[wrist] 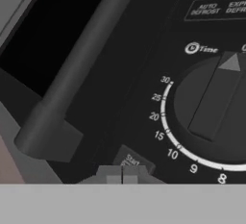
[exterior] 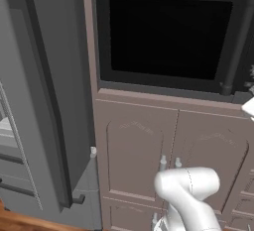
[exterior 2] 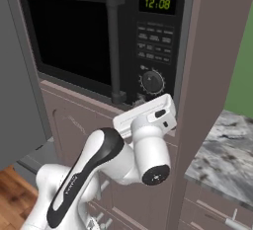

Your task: Transport the shrimp from the fridge to the microwave and turn on the microwave.

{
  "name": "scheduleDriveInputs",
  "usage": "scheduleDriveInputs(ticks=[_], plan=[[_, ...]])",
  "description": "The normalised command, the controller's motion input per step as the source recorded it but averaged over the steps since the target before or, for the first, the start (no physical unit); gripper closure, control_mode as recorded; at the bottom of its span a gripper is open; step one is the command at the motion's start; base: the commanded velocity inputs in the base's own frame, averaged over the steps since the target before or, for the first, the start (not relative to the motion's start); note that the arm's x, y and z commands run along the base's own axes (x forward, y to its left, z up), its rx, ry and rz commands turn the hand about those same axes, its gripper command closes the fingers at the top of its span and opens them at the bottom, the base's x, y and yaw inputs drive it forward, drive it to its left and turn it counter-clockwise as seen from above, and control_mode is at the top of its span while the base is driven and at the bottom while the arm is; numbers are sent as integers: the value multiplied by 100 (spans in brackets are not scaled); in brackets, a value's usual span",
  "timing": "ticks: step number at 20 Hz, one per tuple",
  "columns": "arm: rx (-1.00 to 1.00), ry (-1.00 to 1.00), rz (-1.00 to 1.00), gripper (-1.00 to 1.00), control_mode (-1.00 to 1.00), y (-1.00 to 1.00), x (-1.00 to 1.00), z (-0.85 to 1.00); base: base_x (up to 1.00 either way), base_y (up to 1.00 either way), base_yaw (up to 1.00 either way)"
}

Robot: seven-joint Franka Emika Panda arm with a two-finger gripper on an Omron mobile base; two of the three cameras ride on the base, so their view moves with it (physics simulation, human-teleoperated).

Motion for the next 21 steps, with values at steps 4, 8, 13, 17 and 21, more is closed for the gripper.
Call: scheduleDriveInputs(ticks=[4,8,13,17,21], plan=[[-3,0,-2,100,-100,0,45,-1,0,0,0],[-4,0,-7,100,-100,0,74,0,0,0,0],[-5,0,-5,100,-100,0,92,-15,0,0,0],[-7,0,-9,100,-100,4,100,-16,0,0,0],[-10,0,-26,100,-100,22,100,-13,0,0,0]])
